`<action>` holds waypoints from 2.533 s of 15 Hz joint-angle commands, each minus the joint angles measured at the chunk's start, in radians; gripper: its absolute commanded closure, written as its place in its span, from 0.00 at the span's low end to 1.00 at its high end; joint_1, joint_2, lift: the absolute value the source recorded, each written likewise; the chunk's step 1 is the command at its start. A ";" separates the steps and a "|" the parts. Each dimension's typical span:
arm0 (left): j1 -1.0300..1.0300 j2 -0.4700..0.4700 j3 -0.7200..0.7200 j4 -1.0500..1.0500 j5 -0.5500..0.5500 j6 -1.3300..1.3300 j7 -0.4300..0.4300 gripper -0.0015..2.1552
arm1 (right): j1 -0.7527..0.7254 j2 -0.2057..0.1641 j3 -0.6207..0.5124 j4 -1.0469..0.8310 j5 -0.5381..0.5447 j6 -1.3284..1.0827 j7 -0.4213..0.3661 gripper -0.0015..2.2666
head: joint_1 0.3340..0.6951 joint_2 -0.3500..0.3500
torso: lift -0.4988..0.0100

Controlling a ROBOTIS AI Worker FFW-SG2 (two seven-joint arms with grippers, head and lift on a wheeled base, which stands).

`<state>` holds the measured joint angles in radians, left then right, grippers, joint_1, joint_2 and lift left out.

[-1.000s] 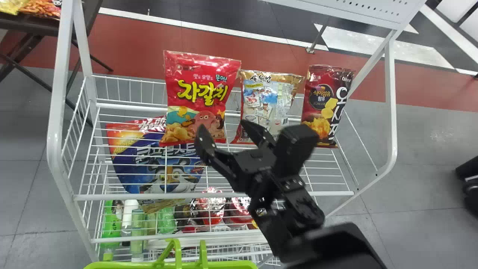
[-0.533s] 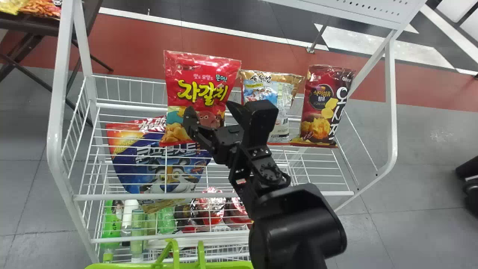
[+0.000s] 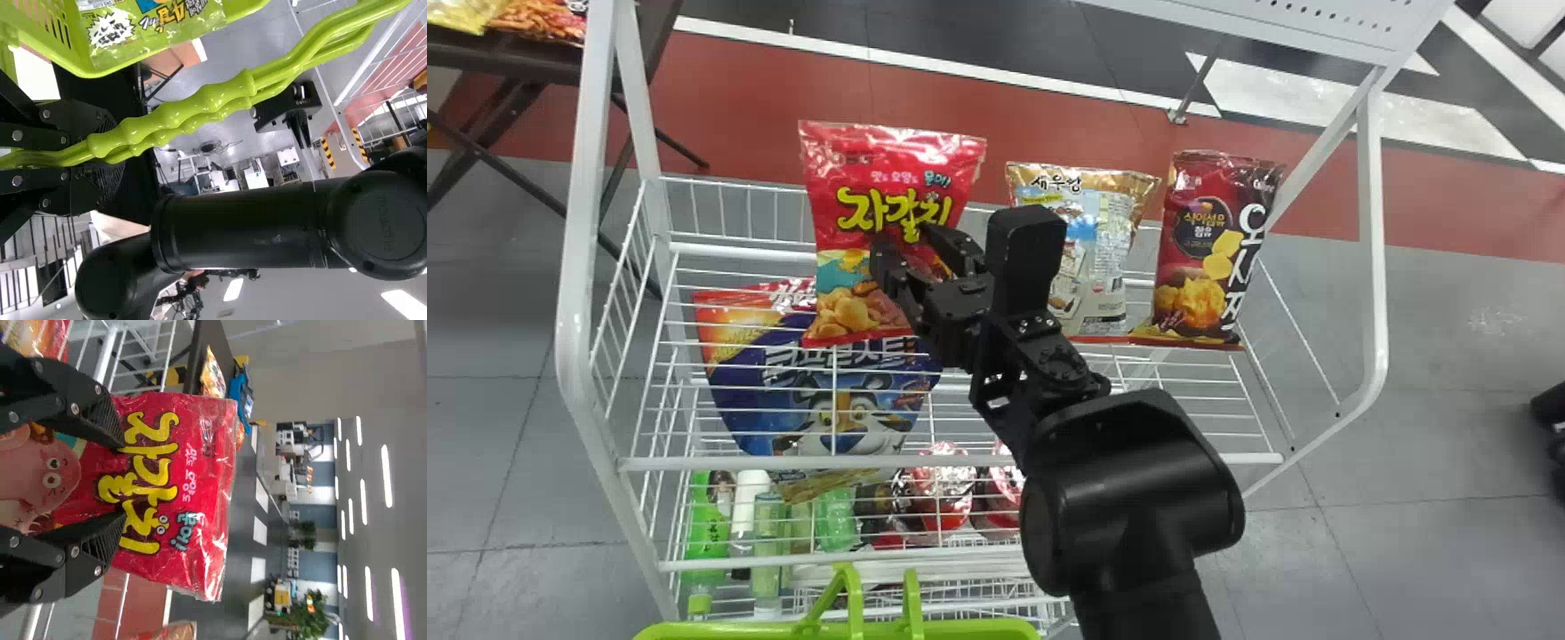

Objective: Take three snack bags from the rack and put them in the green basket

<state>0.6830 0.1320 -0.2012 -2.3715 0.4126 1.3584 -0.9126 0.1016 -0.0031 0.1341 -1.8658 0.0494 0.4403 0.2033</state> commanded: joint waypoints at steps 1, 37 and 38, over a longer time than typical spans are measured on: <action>0.000 0.000 -0.001 0.000 0.000 0.000 0.001 0.99 | 0.009 0.004 -0.002 -0.012 0.001 0.019 0.016 0.88 | 1.00 0.07 | 0.97; -0.079 -0.045 -0.044 0.015 -0.003 -0.009 0.077 0.99 | 0.737 -0.146 -0.206 -0.843 -0.186 1.026 0.346 0.89 | 1.00 0.00 | 0.97; -0.079 -0.045 -0.044 0.017 -0.003 -0.009 0.075 0.99 | 0.737 -0.144 -0.186 -0.831 -0.189 0.980 0.344 0.89 | 1.00 0.00 | 0.97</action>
<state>0.6056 0.0876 -0.2445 -2.3566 0.4101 1.3493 -0.8364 0.8397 -0.1486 -0.0842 -2.7111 -0.1359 1.4779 0.5483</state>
